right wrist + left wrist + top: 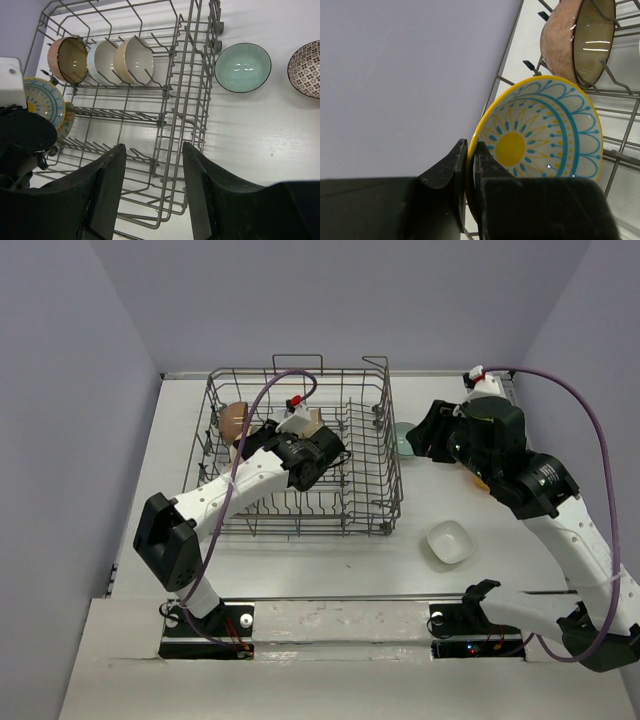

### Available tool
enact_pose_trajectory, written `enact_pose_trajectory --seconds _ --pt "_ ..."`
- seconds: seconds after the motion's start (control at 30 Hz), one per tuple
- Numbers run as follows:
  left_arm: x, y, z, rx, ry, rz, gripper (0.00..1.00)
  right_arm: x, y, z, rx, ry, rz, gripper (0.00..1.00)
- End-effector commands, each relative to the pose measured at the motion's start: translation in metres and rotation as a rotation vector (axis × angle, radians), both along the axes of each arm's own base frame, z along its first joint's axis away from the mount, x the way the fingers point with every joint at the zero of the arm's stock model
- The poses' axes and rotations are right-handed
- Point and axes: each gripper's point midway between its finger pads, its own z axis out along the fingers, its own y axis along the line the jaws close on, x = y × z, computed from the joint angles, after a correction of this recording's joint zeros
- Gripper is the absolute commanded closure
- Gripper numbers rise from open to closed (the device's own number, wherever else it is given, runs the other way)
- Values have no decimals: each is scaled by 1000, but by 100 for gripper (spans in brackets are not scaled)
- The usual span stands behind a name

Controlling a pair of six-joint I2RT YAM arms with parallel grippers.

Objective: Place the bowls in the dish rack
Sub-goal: Insert the bowl into the dish rack.

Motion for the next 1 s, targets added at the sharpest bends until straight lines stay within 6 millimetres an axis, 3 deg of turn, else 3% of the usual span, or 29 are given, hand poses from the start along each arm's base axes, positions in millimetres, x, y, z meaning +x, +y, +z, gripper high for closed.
enact_pose_trajectory --seconds 0.0,0.2,0.67,0.97 --pt "1 -2 14 106 -57 6 100 -1 -2 13 30 -64 -7 45" --pt "-1 -7 10 155 -49 -10 100 -4 -2 13 39 -71 -2 45" --pt "-13 6 10 337 -31 24 100 -9 -1 5 49 -75 19 44" --pt "-19 9 32 414 -15 75 100 -11 -3 3 46 -78 17 44"
